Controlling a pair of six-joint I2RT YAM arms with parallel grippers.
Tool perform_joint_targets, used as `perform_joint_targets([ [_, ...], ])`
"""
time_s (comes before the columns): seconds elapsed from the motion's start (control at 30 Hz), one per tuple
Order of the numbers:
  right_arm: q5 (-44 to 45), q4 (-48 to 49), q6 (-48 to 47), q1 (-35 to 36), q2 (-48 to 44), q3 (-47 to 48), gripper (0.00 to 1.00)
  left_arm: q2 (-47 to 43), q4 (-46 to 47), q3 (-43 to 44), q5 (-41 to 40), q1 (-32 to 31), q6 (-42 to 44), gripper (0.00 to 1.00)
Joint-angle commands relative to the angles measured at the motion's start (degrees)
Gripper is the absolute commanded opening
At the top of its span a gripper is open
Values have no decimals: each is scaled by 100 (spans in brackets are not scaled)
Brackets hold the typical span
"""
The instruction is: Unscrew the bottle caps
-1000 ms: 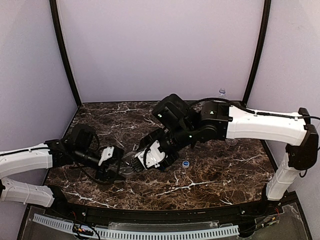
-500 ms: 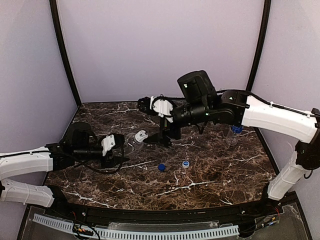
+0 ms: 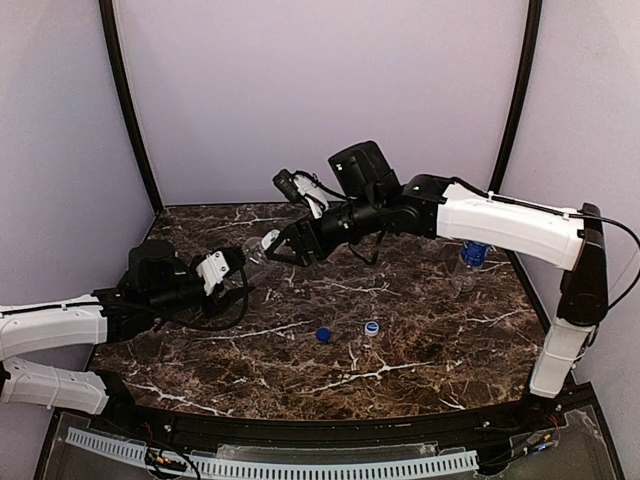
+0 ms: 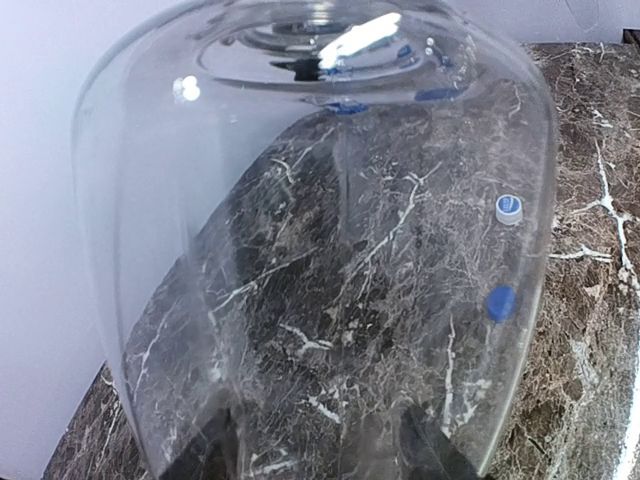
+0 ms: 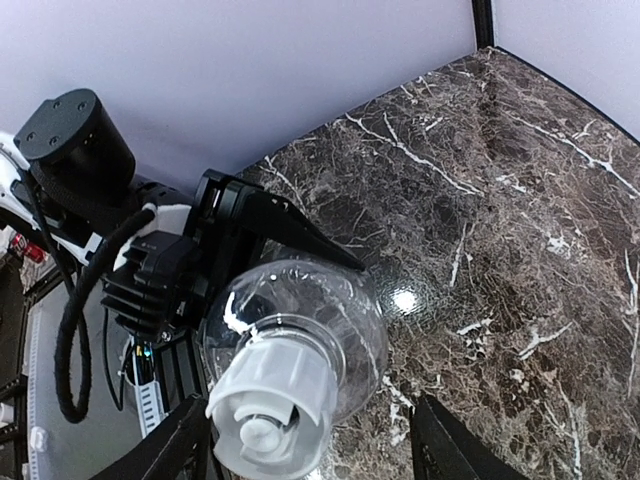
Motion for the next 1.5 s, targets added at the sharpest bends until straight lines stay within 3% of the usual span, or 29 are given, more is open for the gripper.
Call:
perform_joint_targets([
  [0.0, 79, 397, 235, 35, -25, 160, 66, -12, 94, -89, 36, 20, 18, 46],
  [0.17, -32, 397, 194, 44, 38, 227, 60, -20, 67, -89, 92, 20, 32, 45],
  [0.33, -172, 348, 117, 44, 69, 242, 27, -27, 65, -84, 130, 23, 57, 45],
  [0.43, -385, 176, -250, 61, 97, 319, 0, -36, 41, -72, 177, 17, 57, 45],
  [0.57, -977, -108, -1851, 225, -181, 122, 0, -74, -281, 4, 848, 19, 136, 45],
  [0.73, -1677, -818, -4921, 679, -845, -634, 0, -72, -2308, 362, 2835, 6, 784, 47],
  [0.87, -819, -1242, -6950, 1033, -1157, -1070, 0, -76, -3230, 458, 3342, -44, 1163, 46],
  [1.07, 985, -1032, -8687, 1440, -1241, -1222, 0, -33, -3444, 503, 3248, -63, 1471, 46],
  [1.27, 1636, -496, -9288, 1556, -1285, -1454, 0, -47, -3112, 488, 3089, -59, 1298, 45],
  [1.47, 1437, -137, -8379, 1394, -1604, -1577, 0, -82, -2887, 363, 2837, -63, 1247, 45],
])
